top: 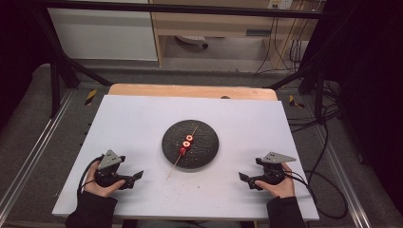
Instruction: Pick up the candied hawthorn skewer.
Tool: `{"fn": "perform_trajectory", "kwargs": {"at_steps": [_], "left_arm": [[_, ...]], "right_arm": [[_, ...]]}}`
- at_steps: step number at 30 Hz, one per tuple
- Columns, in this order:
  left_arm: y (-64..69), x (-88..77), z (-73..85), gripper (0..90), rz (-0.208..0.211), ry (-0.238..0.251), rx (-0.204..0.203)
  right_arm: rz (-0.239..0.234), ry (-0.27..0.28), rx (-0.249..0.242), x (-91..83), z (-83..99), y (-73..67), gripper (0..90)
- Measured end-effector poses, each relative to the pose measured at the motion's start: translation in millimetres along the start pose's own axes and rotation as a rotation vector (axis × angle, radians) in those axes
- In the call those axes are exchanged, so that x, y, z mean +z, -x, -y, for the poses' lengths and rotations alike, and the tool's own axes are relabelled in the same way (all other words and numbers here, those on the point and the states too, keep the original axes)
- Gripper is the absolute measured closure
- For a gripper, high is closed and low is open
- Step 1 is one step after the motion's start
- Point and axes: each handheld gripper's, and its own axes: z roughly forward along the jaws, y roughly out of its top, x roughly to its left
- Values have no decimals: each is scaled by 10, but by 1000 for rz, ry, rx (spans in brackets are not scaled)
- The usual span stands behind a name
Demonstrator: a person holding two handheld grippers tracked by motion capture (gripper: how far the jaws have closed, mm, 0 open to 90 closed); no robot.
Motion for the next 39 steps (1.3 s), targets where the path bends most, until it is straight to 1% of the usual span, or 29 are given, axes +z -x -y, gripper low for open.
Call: {"fn": "perform_trajectory", "kwargs": {"at_steps": [2,8,11,14,21,28,35,36,37,38,39], "left_arm": [[34,9,-21,60,3,-5,10],[113,31,-69,63,12,-11,23],[178,59,-132,64,24,-9,27],[213,74,-175,70,28,-11,30],[368,160,-338,96,40,-16,16],[550,298,-498,188,52,-48,14],[733,488,-592,313,61,-115,29],[784,537,-603,327,54,-139,40],[784,537,-603,350,54,-139,40],[805,556,-606,350,50,-149,49],[827,571,-607,385,47,-160,52]], "right_arm": [[2,-1,-2,3,2,0,34],[-2,-6,-5,5,5,-2,34],[-3,-5,-2,4,3,-1,34],[-2,-5,1,4,1,-1,34],[-3,-3,0,6,2,-2,35],[-5,-7,3,4,-4,-6,37],[-8,-5,1,-5,-12,-11,38],[-6,-5,0,-5,-11,-11,38],[-6,-5,0,-5,-11,-11,38],[-7,-6,2,-6,-10,-12,38],[-7,-4,1,-5,-10,-12,38]]}}
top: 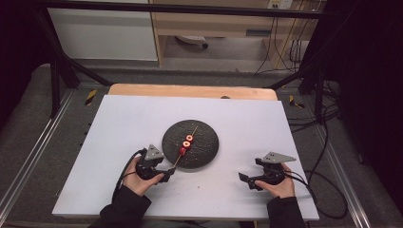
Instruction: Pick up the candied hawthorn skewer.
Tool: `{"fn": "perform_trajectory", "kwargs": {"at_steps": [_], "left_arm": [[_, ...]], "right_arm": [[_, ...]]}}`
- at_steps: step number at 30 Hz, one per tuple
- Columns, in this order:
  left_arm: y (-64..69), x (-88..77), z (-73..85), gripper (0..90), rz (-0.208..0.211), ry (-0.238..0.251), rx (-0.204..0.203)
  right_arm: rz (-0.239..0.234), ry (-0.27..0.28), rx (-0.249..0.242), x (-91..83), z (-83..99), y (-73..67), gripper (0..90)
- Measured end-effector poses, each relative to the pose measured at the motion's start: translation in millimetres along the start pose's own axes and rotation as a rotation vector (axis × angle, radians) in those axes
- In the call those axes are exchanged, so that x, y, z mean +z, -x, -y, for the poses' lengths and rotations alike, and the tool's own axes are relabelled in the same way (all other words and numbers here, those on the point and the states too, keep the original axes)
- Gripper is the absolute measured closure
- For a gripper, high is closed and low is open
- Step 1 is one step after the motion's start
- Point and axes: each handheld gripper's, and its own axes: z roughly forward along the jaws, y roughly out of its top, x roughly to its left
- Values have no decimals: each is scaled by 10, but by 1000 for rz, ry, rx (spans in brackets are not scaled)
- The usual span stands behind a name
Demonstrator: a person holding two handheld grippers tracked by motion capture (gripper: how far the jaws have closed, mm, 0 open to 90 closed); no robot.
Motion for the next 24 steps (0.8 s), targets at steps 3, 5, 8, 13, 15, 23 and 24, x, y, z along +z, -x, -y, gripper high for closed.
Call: {"fn": "perform_trajectory", "kwargs": {"at_steps": [3,5,8,13,15,23,24], "left_arm": [[60,41,-13,486,-22,-24,7],[79,57,-20,583,-35,-31,3],[97,82,-29,634,-50,-38,-7],[129,117,-23,731,-46,-47,-25],[141,125,-20,787,-47,-53,-27],[173,137,-20,870,-80,-68,-34],[176,137,-20,870,-88,-68,-36]], "right_arm": [[0,0,1,2,0,-2,39],[-1,-1,1,4,1,-2,40],[-1,-1,2,4,0,-2,40],[-3,-1,2,5,1,-3,40],[-2,-1,4,2,-1,-3,40],[-2,-2,2,7,1,-3,41],[-2,-2,2,7,1,-3,41]]}}
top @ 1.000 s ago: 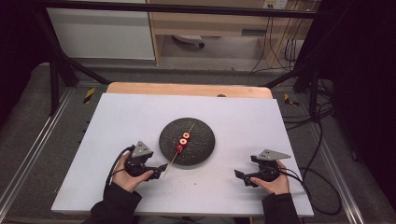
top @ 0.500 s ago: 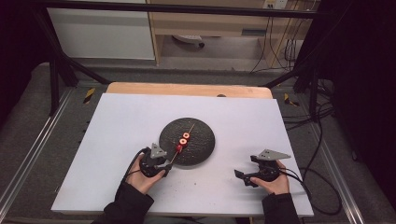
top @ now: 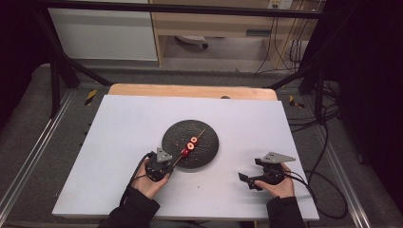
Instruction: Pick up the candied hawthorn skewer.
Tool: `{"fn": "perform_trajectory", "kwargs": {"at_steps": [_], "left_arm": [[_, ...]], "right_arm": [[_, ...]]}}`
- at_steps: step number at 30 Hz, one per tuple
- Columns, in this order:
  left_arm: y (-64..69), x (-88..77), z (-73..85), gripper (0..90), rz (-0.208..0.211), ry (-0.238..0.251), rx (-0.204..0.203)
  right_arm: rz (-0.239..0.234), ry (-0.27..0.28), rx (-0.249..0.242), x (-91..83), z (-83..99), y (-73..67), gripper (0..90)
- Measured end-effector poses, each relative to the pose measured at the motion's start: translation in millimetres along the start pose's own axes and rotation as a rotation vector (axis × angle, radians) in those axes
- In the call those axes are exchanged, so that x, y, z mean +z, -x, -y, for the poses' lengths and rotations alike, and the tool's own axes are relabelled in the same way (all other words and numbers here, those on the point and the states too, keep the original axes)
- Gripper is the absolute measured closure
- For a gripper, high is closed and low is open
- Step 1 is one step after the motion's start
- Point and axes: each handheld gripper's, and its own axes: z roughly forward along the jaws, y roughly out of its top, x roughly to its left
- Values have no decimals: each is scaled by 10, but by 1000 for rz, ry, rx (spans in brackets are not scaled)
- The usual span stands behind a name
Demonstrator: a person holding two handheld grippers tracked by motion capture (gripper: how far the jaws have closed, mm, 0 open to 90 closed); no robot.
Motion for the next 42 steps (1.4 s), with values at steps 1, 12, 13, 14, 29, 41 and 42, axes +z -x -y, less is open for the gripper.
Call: {"fn": "perform_trajectory", "kwargs": {"at_steps": [1,12,13,14,29,41,42], "left_arm": [[2,-1,0,876,-3,0,-1],[-44,-45,45,884,24,59,-21],[-51,-55,52,884,30,68,-23],[-58,-67,58,884,34,77,-26],[-253,-319,325,884,62,219,-20],[-367,-410,591,884,77,284,-21],[-365,-419,598,884,80,288,-19]], "right_arm": [[0,0,0,1,0,0,41],[0,-1,2,-2,1,-2,42],[0,-1,2,-2,1,-2,42],[0,0,-1,3,3,-1,42],[-8,2,14,19,1,-21,39],[-18,1,10,92,-80,-146,40],[-18,1,10,92,-80,-146,40]]}}
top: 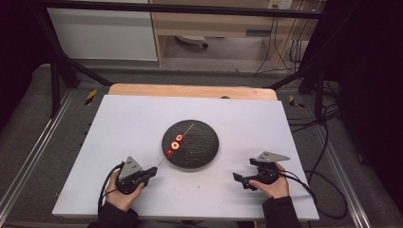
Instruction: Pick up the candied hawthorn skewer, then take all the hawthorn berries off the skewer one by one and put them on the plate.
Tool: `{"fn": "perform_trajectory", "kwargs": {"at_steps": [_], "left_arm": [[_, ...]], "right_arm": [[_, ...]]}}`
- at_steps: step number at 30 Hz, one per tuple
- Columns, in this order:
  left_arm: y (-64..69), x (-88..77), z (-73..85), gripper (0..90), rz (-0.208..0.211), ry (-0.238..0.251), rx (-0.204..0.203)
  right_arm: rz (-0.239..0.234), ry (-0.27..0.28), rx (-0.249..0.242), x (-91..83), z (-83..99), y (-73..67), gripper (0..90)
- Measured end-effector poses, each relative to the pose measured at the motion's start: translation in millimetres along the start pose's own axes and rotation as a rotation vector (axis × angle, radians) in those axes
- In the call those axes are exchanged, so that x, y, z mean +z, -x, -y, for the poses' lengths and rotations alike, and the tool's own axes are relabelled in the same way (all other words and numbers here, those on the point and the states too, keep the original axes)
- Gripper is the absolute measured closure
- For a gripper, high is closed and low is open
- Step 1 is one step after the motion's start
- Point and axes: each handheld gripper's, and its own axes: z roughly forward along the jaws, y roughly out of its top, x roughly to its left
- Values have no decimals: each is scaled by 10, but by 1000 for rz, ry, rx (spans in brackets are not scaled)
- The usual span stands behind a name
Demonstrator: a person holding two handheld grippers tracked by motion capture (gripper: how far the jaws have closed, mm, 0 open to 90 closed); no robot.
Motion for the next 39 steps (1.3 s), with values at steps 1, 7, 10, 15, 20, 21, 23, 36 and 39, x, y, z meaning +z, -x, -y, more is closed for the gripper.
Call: {"fn": "perform_trajectory", "kwargs": {"at_steps": [1,7,10,15,20,21,23,36,39], "left_arm": [[6,-7,4,884,2,6,-1],[24,-24,7,884,9,15,2],[25,-25,13,884,12,16,0],[6,-32,20,884,12,20,-5],[5,-37,29,884,11,23,-6],[9,-35,30,884,11,23,-6],[13,-32,31,884,9,25,-5],[50,-25,42,884,11,31,1],[63,-22,42,884,13,31,4]], "right_arm": [[-5,1,-3,10,-10,-15,40],[-20,-6,-11,90,-73,-121,37],[-33,0,-11,139,-132,-185,34],[-47,7,-21,195,-206,-259,28],[-60,30,-25,250,-328,-375,25],[-60,30,-25,250,-328,-375,25],[-61,41,-23,303,-398,-442,21],[-102,112,15,534,-732,-722,46],[-107,124,34,582,-767,-740,52]]}}
